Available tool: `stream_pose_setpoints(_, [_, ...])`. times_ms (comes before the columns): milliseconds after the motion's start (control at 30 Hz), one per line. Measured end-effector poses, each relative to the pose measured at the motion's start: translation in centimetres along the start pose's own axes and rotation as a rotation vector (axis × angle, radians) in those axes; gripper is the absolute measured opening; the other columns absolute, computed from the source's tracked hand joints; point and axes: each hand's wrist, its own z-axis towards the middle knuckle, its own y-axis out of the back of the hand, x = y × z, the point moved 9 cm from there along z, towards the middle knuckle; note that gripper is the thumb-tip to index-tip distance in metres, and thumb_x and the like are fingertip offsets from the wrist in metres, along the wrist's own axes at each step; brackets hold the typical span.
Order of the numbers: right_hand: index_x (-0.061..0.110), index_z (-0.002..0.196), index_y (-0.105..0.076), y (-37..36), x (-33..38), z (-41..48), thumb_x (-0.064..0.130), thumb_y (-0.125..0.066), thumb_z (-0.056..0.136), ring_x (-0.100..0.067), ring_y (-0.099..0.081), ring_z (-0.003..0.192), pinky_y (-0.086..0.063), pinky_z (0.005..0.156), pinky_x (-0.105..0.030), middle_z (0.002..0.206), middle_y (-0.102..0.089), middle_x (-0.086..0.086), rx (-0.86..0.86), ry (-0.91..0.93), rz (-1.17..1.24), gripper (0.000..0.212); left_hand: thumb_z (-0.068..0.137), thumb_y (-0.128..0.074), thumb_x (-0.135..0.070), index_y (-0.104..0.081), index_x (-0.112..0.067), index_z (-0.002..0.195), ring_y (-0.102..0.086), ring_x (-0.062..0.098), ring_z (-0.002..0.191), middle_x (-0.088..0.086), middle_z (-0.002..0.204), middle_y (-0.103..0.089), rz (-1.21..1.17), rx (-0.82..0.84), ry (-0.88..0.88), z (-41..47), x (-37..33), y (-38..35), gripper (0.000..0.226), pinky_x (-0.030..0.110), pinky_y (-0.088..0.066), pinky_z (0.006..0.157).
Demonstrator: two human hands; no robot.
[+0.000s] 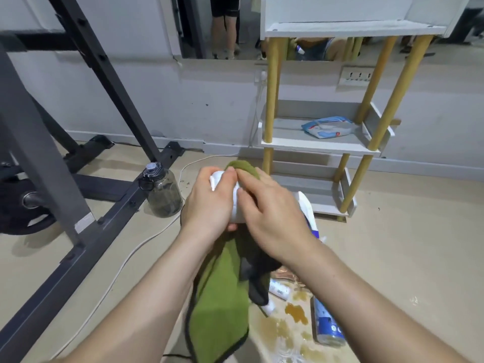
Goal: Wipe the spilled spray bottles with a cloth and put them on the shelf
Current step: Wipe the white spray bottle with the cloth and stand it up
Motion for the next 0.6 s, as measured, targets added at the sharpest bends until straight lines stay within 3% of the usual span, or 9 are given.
stream_pose_setpoints(67, [0.018,0.144,-0.048,-0.5,1.7,-2.0,0.021,-0.028,0.088,-0.029,-0.037,0.142,-0.034,0.115,-0.045,0.150,-0.047,-0.005,-0.049,0.078,-0.075,0.059,0.089,-0.053,-0.050,-0.060,-0.025,0.094,-0.063,0.021,0.081,0.003,0.095,-0.065,-0.102,-0.011,0.051,0.6,0.6,0.5,0.027,0.023,-0.046,0.040])
stream_pose_setpoints(167, [0.019,0.151,-0.037,-1.2,3.1,-4.2,0.012,-0.037,0.092,-0.027,-0.034,0.144,-0.038,0.111,-0.046,0.150,-0.047,-0.005,-0.038,0.225,-0.108,0.059,0.095,-0.050,-0.043,-0.062,-0.023,0.090,-0.064,0.025,0.084,-0.001,0.083,-0.065,-0.186,-0.032,0.105,1.3,1.1,1.3,0.023,0.036,-0.057,0.069])
stream_pose_setpoints(267, [0.037,0.151,-0.027,0.7,1.5,-3.1,0.012,-0.062,0.086,-0.015,-0.054,0.123,-0.046,0.101,-0.032,0.135,-0.058,0.007,-0.049,0.144,0.213,0.078,0.094,-0.051,-0.045,-0.060,-0.026,0.092,-0.065,0.023,0.071,-0.001,0.084,-0.067,-0.191,0.044,0.145,0.7,0.9,1.2,0.022,0.033,-0.054,0.051])
stream_pose_setpoints(333, [0.046,0.148,-0.024,1.9,-0.7,-1.3,0.033,-0.067,0.080,-0.013,-0.057,0.116,-0.046,0.095,-0.028,0.129,-0.057,0.018,-0.066,-0.028,0.329,0.082,0.092,-0.052,-0.046,-0.063,-0.028,0.094,-0.068,0.025,0.076,0.002,0.093,-0.070,-0.112,0.086,0.087,0.0,-0.1,1.0,0.021,0.031,-0.052,0.048])
stream_pose_setpoints(367, [0.047,0.145,-0.031,2.1,-1.0,-0.4,0.049,-0.061,0.080,-0.013,-0.053,0.115,-0.041,0.096,-0.030,0.127,-0.056,0.024,-0.040,-0.044,0.222,0.072,0.092,-0.053,-0.045,-0.064,-0.029,0.092,-0.067,0.025,0.078,0.002,0.095,-0.069,-0.100,0.094,0.052,-0.3,-0.7,1.0,0.019,0.031,-0.052,0.048])
stream_pose_setpoints(433, [0.050,0.127,-0.048,1.8,-2.0,0.9,0.072,-0.036,0.084,-0.011,-0.040,0.110,-0.030,0.093,-0.036,0.112,-0.055,0.032,0.048,-0.068,-0.035,0.049,0.092,-0.053,-0.043,-0.064,-0.031,0.091,-0.064,0.025,0.082,0.001,0.096,-0.065,-0.065,0.101,-0.023,-0.7,-2.0,1.1,0.016,0.031,-0.053,0.047])
stream_pose_setpoints(467, [0.041,0.108,-0.058,1.9,-2.8,1.2,0.074,-0.029,0.089,-0.012,-0.036,0.106,-0.029,0.093,-0.039,0.097,-0.055,0.028,0.077,-0.132,-0.027,0.047,0.090,-0.054,-0.044,-0.063,-0.031,0.093,-0.063,0.024,0.083,-0.001,0.095,-0.062,-0.027,0.103,-0.073,-0.9,-2.7,1.3,0.016,0.032,-0.053,0.046])
stream_pose_setpoints(533, [0.024,0.066,-0.051,2.6,-4.8,1.7,0.058,-0.029,0.099,-0.020,-0.041,0.096,-0.036,0.090,-0.044,0.072,-0.048,0.011,0.086,-0.242,0.020,0.053,0.081,-0.054,-0.051,-0.061,-0.035,0.094,-0.061,0.021,0.084,-0.007,0.091,-0.059,0.048,0.095,-0.199,-1.3,-4.1,1.7,0.022,0.035,-0.055,0.045])
stream_pose_setpoints(600, [0.014,0.060,-0.051,2.9,-6.4,1.5,0.046,-0.034,0.103,-0.027,-0.047,0.081,-0.039,0.078,-0.042,0.063,-0.049,-0.001,0.116,-0.278,-0.069,0.056,0.076,-0.053,-0.057,-0.061,-0.040,0.097,-0.060,0.019,0.087,-0.012,0.089,-0.060,0.106,0.085,-0.304,-1.6,-5.2,2.0,0.028,0.043,-0.058,0.053])
